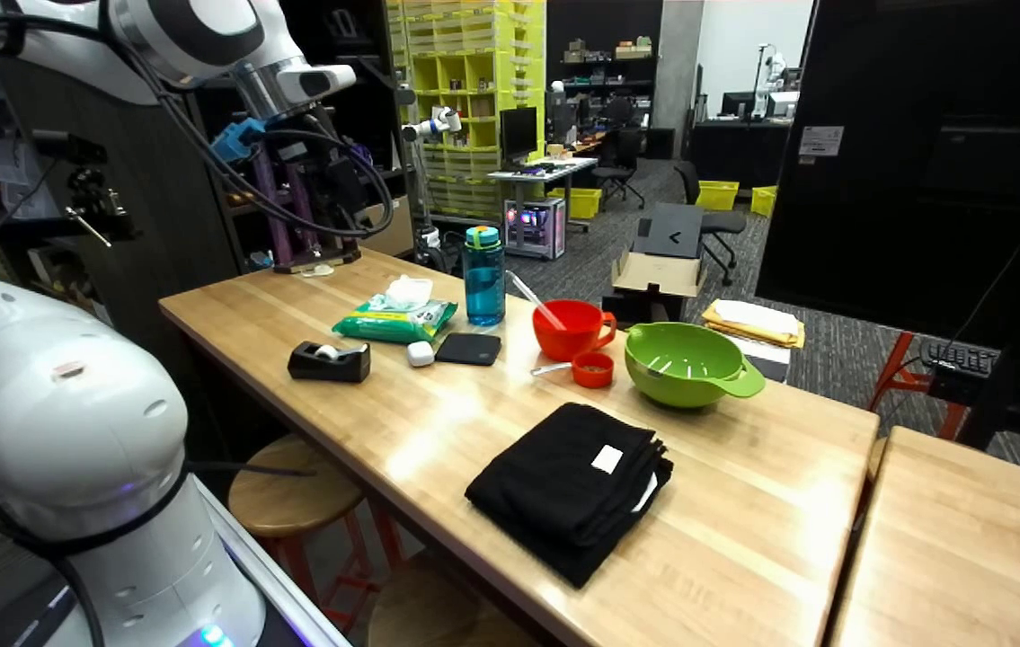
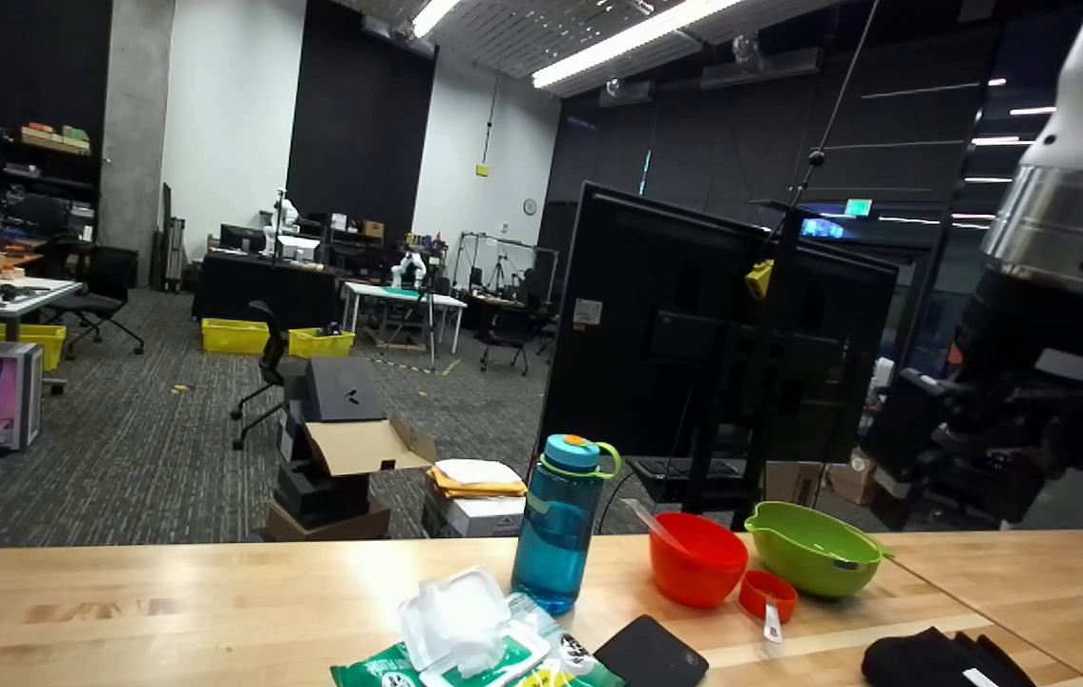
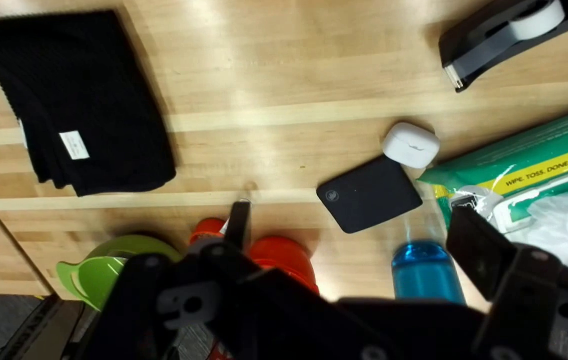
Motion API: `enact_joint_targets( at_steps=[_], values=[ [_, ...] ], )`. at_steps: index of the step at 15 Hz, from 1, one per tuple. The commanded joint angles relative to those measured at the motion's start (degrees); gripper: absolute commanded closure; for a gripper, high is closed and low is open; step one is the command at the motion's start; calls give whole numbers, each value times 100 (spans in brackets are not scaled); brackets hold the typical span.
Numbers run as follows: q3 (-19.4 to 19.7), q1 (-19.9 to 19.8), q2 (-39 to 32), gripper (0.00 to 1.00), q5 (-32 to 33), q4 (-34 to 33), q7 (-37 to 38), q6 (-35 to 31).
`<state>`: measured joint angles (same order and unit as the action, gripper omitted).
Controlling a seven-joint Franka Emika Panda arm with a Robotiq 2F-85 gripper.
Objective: Close the pack of wipes
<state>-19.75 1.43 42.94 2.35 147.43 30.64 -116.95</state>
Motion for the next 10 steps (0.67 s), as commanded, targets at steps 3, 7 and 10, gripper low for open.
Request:
enact_joint_targets(
  at_steps=[3,7,10],
  values=[
    [46,15,-732,0,29,-259,-124,-904],
    [-27,6,-1192,0,95,-384,-38,-1556],
    [-17,30,-1603,0,75,-520,-66,-2058]
  ],
)
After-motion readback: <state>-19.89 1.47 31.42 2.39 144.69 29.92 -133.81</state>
